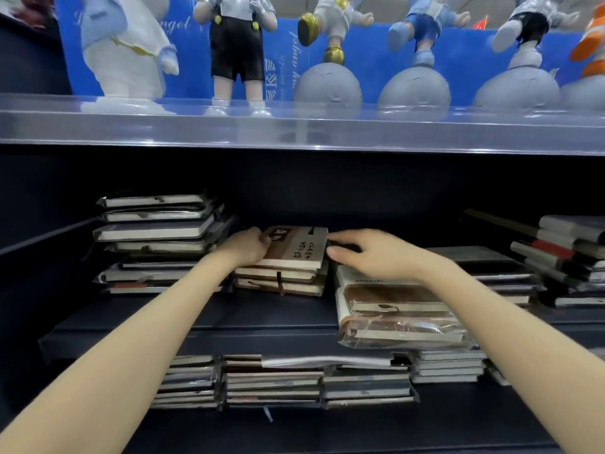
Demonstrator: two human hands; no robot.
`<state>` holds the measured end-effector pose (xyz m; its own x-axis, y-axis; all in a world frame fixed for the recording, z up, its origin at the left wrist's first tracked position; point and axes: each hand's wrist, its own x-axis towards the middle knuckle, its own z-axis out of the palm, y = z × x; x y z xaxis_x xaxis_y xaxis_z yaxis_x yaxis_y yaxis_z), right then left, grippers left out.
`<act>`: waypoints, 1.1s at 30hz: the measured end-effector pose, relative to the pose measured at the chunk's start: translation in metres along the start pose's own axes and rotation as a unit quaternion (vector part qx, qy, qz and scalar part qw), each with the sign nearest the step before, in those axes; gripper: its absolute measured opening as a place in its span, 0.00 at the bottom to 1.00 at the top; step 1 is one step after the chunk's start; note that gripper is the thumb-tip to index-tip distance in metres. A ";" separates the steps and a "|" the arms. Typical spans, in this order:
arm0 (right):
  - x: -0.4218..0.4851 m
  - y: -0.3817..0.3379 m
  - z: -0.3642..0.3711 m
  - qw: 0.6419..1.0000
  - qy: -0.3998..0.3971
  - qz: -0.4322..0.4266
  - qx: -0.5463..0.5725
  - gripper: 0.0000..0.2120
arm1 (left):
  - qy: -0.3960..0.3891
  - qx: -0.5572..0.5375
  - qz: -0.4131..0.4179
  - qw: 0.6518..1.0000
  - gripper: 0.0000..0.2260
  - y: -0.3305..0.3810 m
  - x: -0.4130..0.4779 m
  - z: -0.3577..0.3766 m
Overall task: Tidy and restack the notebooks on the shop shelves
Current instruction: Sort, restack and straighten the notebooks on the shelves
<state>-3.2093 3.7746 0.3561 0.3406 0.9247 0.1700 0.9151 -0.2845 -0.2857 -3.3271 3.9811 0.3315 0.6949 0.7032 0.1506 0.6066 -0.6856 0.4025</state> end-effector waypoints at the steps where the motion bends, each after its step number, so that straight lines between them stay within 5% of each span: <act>1: 0.013 -0.003 0.006 1.000 -0.014 0.005 -0.012 0.26 | -0.020 -0.026 -0.012 0.999 0.20 0.000 0.006 0.002; 6: 0.052 0.000 0.026 0.995 -0.082 0.030 -0.042 0.25 | -0.043 -0.114 -0.078 0.989 0.29 -0.004 0.022 0.012; 14: 0.054 0.016 0.038 0.998 -0.043 0.022 0.047 0.24 | -0.054 -0.289 -0.130 0.947 0.37 -0.003 0.032 0.011; 26: 0.054 0.021 0.037 0.993 -0.045 0.008 0.108 0.24 | -0.097 -0.441 -0.163 0.877 0.06 0.007 0.009 0.001; 33: 0.045 0.018 0.033 0.979 -0.039 -0.008 0.200 0.25 | -0.061 -0.508 -0.141 0.847 0.08 0.013 -0.007 -0.011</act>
<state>-3.1845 3.8199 0.3274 0.2949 0.9493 0.1089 0.7570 -0.1625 -0.6328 -3.3283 3.9696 0.3456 0.6497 0.7450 -0.1512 0.1530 0.0667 0.9860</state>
